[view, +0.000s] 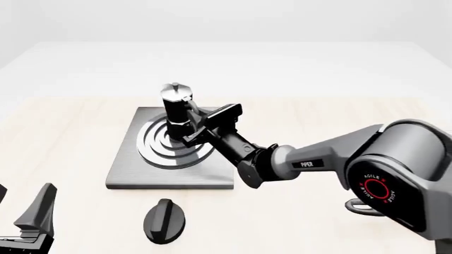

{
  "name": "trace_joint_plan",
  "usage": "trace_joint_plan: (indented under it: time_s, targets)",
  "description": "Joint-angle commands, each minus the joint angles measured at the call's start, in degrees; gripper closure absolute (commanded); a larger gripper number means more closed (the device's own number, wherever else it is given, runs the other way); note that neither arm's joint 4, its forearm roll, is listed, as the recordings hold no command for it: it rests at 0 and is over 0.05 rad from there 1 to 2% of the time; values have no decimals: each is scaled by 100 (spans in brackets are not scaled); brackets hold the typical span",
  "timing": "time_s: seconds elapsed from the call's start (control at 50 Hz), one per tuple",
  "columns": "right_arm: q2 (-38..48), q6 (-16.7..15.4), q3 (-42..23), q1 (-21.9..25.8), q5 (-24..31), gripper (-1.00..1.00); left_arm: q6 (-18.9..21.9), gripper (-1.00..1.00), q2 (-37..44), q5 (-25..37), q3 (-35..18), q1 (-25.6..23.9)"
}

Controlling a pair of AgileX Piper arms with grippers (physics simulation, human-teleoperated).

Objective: Put the moka pot on the stove.

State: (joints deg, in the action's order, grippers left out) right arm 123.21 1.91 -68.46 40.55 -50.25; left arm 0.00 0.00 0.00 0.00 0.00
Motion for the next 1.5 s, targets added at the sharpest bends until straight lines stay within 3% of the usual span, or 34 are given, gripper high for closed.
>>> trace_joint_plan:
  time_s: [0.02,0.4,0.42,1.04,1.5]
  targets:
    - [35,70,-133,-17,44,100,0,-100,0,0,0,0]
    - [150,176,-244,-54,139,100,0,-100,0,0,0,0]
    - [155,178,-251,-54,147,-100,0,-100,0,0,0,0]
    - [109,208,-228,-46,200,-100,0,-100,0,0,0,0]
    - [-284,128,153,0,208,-100,0,-100,0,0,0,0]
